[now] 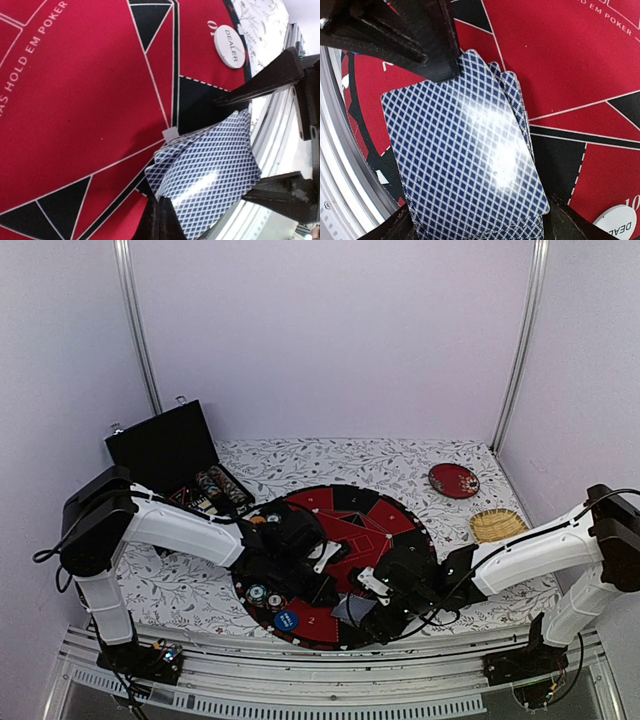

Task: Distribute texas hold em gaming equipment
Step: Pick up the face-down deck piles from the face-down deck piles.

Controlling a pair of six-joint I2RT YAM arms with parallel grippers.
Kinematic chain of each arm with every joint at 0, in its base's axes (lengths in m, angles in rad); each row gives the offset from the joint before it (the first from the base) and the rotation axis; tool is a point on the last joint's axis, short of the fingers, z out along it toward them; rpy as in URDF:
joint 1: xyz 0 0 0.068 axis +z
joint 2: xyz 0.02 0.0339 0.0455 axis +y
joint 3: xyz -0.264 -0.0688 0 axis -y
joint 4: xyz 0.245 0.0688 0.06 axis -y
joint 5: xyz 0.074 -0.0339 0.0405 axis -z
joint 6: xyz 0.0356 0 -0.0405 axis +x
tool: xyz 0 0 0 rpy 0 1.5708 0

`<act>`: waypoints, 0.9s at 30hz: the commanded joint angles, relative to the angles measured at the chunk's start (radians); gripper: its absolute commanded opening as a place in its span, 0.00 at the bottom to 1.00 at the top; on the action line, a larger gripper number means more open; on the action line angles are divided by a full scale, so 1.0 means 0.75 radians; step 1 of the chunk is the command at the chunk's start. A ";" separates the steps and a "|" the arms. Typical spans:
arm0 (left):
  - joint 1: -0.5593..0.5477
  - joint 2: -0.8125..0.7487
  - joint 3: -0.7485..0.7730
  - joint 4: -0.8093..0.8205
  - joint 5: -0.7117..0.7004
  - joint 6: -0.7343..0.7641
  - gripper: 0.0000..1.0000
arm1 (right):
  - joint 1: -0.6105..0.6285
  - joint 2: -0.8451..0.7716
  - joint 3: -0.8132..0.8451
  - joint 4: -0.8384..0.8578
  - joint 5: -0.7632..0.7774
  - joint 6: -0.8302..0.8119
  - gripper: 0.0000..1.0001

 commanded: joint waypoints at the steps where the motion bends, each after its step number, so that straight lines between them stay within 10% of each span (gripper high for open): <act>1: 0.026 -0.053 -0.031 0.004 0.000 0.027 0.00 | -0.001 -0.021 -0.035 -0.096 -0.050 0.041 0.83; 27: 0.067 -0.372 -0.263 0.231 -0.027 0.002 0.00 | -0.046 -0.214 -0.085 -0.086 -0.118 0.026 0.94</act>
